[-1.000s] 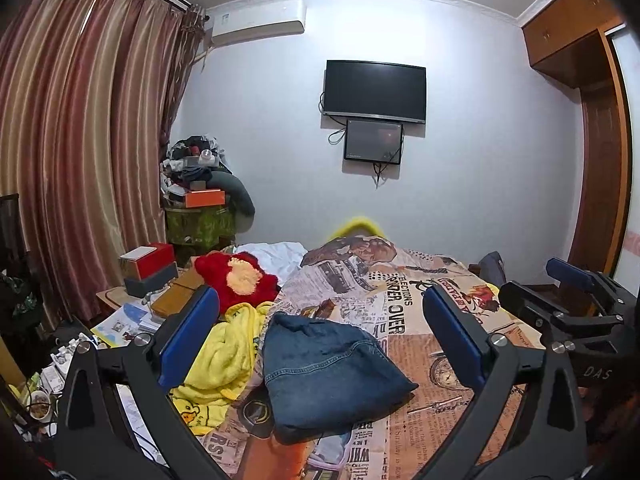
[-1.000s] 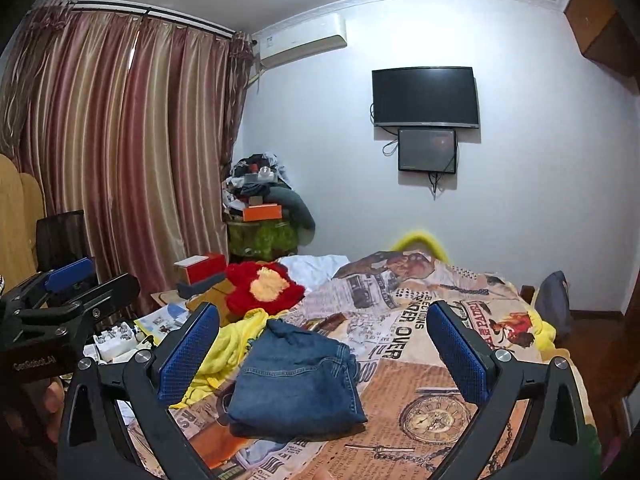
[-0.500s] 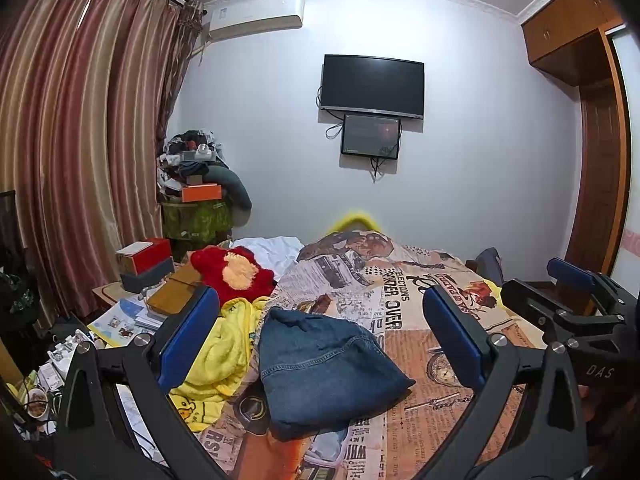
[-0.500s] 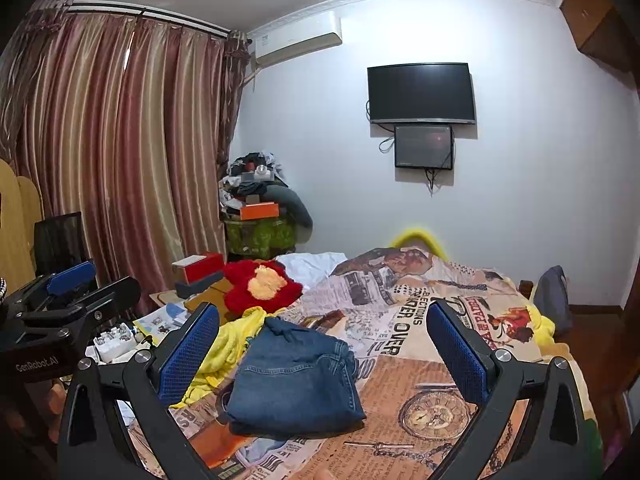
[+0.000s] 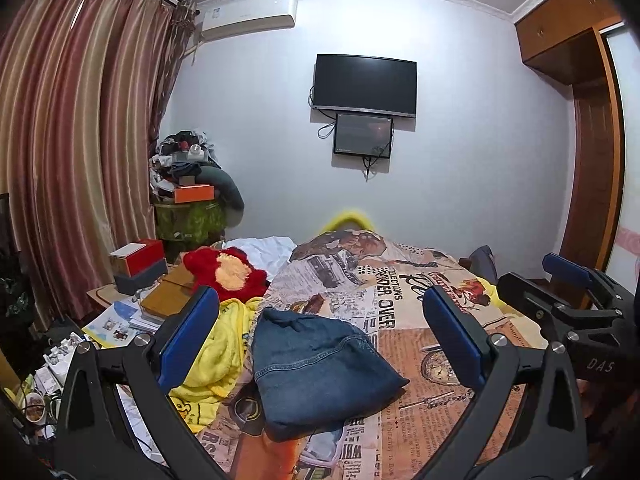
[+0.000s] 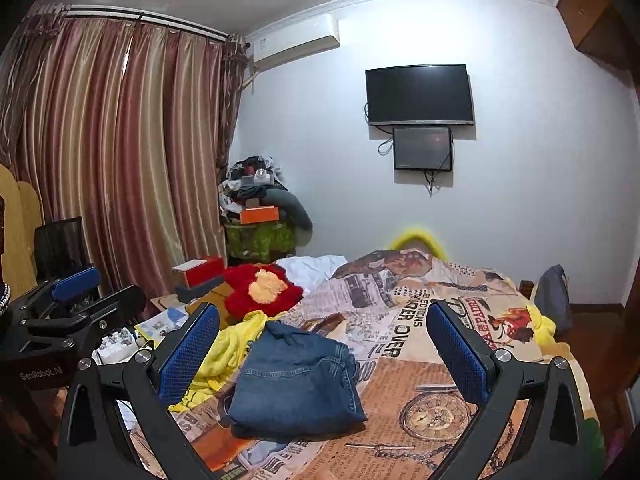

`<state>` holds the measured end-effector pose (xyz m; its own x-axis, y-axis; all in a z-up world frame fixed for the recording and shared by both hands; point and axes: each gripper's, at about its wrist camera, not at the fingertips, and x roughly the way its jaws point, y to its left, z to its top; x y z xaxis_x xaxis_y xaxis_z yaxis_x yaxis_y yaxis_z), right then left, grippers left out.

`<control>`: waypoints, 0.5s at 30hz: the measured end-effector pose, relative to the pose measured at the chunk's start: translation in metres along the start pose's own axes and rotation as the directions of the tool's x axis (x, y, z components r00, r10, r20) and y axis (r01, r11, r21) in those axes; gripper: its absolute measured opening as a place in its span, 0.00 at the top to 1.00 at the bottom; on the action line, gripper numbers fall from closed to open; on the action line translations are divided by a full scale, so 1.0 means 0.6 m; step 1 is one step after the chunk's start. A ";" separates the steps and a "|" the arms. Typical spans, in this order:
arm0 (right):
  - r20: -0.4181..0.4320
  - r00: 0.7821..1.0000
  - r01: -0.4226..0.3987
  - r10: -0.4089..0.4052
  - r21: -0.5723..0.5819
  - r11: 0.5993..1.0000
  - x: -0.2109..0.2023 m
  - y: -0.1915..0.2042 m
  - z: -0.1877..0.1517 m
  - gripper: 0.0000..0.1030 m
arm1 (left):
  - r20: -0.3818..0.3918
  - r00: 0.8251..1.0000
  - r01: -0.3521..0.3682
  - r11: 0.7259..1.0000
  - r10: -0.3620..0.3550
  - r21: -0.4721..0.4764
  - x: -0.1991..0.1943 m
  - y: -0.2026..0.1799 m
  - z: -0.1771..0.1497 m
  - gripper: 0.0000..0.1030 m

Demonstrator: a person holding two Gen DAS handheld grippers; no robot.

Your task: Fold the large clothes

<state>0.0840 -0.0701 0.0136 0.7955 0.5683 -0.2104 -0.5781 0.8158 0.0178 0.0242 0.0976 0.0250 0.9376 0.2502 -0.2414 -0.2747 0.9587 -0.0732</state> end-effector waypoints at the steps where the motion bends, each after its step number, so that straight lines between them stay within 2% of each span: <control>1: 0.000 1.000 0.000 0.000 0.000 1.000 0.000 0.000 0.000 0.00 | 0.000 1.000 0.001 1.000 -0.001 -0.002 0.000 0.001 0.001 0.00; 15: -0.001 1.000 0.004 -0.004 0.009 1.000 0.000 0.004 0.004 0.00 | -0.016 0.999 0.031 0.999 -0.032 -0.017 0.004 0.003 0.002 0.00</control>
<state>0.0834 -0.0678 0.0160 0.7973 0.5653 -0.2116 -0.5736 0.8187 0.0256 0.0262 0.1004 0.0255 0.9424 0.2177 -0.2541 -0.2489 0.9636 -0.0975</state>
